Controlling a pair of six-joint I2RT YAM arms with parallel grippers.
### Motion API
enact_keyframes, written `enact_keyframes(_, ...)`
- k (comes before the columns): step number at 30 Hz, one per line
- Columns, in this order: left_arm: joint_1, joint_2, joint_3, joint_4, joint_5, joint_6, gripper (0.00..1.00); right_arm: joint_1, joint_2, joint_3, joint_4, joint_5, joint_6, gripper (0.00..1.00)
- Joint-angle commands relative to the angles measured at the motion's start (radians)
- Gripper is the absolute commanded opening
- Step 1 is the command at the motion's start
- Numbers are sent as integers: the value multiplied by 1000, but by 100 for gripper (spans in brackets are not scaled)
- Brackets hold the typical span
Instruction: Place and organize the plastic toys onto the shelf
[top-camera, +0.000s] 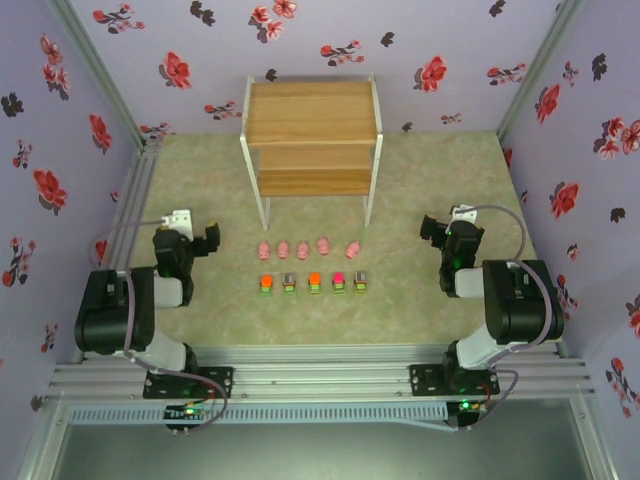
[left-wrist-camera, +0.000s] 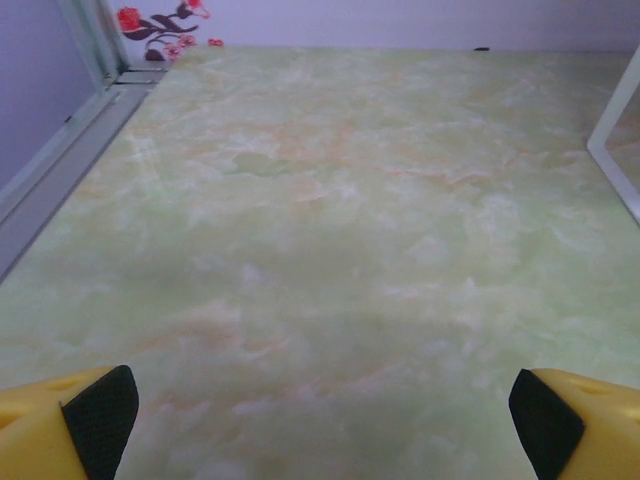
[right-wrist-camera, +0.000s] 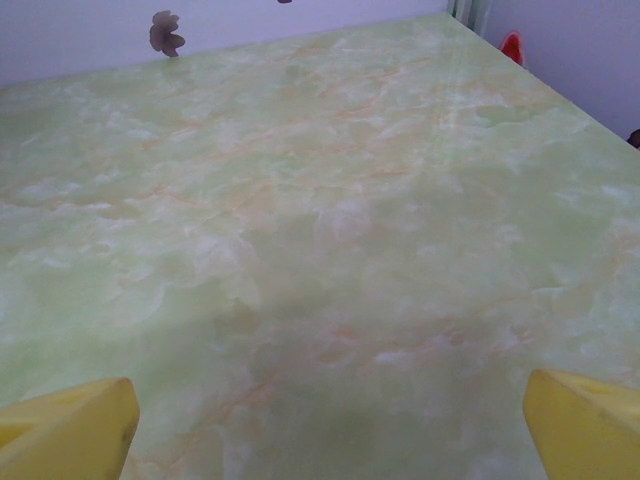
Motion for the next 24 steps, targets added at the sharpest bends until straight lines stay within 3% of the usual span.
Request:
enact_keyframes(1,-21,-75,-67,111,-88,-2,100,5,-23,-32,73,35,-5,99)
enact_keyframes(7,-106,-254,-128,70,-300,14,100,63,-103,-63,60,140,-46,99)
enact_keyframes(11,-196,-398,-102,-103,-410,31,100,143,-183,-27,-49,333,-88,100)
enact_keyframes(14,-274,-465,-77,-191,-473,43,100,166,-247,54,-261,494,-27,99)
enact_keyframes(17,-376,-507,-62,-228,-538,50,100,171,-285,177,-561,643,162,99)
enact_keyframes(20,-472,-562,-3,-389,-595,-1,100,180,-286,320,-890,706,339,99)
enact_keyframes(24,-605,-589,104,-573,-637,-69,100,223,-283,458,-1189,740,474,99)
